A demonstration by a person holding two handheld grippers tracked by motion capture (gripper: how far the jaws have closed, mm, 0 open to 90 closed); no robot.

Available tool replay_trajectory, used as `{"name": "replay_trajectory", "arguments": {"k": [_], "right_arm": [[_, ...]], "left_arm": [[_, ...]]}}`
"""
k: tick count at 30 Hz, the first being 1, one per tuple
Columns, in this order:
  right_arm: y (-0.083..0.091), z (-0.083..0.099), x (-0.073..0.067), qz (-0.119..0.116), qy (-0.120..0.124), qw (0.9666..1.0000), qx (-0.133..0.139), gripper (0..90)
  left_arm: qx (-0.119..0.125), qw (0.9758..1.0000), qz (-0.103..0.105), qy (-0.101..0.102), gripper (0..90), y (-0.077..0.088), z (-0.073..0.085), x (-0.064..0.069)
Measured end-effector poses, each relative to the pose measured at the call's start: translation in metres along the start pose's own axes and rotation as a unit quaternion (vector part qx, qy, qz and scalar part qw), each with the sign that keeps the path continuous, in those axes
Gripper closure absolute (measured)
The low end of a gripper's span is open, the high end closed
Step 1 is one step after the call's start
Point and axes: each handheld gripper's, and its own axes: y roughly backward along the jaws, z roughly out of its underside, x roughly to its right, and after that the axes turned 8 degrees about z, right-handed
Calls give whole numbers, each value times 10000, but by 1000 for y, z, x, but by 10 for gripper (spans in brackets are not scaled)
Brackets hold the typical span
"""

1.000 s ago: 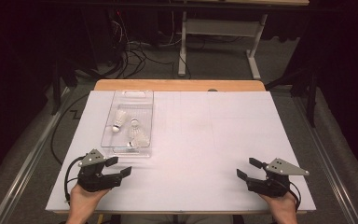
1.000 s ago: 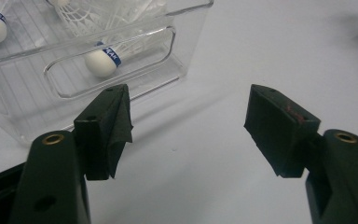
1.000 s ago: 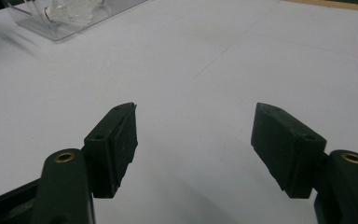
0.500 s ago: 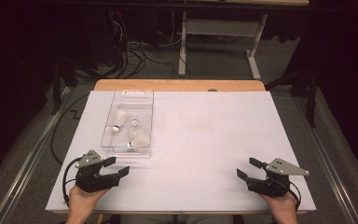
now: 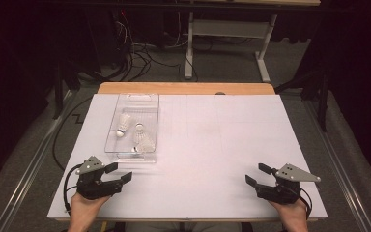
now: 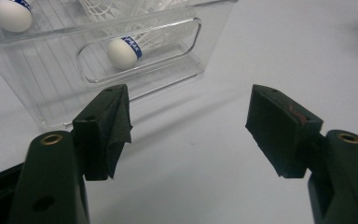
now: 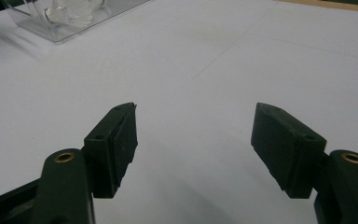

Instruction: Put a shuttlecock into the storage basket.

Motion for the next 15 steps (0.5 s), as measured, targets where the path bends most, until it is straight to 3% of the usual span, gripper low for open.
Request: {"name": "replay_trajectory", "arguments": {"k": [15], "right_arm": [[2, 0, 1, -3, -32, 10000, 56, 319]], "left_arm": [[104, 9999, -23, 108, 308, 2, 6, -8]]}}
